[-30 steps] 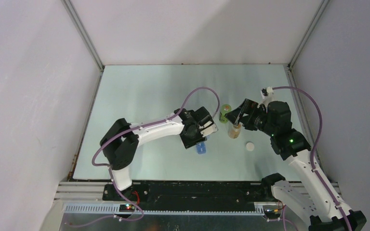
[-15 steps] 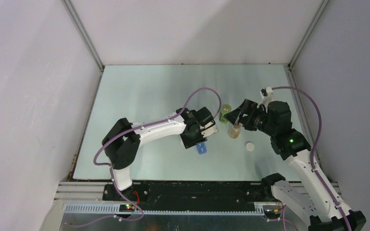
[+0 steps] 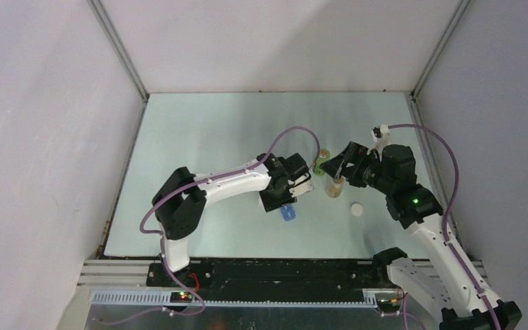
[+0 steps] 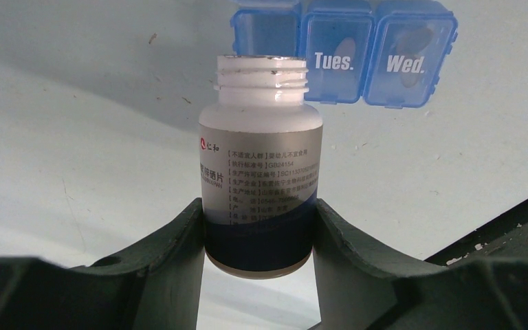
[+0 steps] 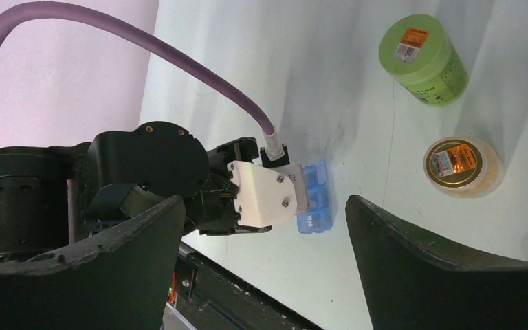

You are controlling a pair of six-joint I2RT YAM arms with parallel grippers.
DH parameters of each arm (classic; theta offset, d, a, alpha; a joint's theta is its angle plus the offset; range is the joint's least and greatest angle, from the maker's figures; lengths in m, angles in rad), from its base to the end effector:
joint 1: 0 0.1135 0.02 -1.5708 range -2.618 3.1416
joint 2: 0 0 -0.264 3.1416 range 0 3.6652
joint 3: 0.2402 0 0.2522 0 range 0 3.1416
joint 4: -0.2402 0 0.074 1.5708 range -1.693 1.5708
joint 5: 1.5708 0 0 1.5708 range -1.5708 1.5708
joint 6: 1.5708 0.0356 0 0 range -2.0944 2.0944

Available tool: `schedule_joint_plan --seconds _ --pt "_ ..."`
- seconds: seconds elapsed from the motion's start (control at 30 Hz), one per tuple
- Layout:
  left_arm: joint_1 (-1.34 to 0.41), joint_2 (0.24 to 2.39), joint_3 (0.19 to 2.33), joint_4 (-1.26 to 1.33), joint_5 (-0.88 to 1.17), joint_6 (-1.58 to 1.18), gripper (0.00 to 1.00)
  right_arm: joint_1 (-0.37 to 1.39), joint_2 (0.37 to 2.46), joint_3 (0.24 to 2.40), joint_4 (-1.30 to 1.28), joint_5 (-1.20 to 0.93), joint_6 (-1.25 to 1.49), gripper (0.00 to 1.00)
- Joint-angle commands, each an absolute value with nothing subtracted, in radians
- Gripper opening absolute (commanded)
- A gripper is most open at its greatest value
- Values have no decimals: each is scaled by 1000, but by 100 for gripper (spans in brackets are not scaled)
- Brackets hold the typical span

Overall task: Sort the pills into containers
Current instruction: Pour the pill into the pill container.

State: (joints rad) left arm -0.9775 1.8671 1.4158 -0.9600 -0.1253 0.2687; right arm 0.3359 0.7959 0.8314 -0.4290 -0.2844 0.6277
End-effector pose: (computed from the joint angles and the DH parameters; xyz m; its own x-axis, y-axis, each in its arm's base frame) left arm 0.2055 -0.2969 0.2052 -0.3167 0.9408 -0.1204 0.9289 0.3333 0.1611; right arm 0.1646 0.0681 0.3293 -0.6225 0.3797 -0.6843 -0.2415 0.7385 0.6295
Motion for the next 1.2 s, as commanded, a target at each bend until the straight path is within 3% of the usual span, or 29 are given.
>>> schedule_joint_plan --seconds 0.0,1.17 --pt "-988 1873 1457 -992 -150 288 0 330 792 831 -395 -304 631 91" --pt "-1007 1885 1482 -1027 -197 287 0 322 789 831 -406 -307 630 91"
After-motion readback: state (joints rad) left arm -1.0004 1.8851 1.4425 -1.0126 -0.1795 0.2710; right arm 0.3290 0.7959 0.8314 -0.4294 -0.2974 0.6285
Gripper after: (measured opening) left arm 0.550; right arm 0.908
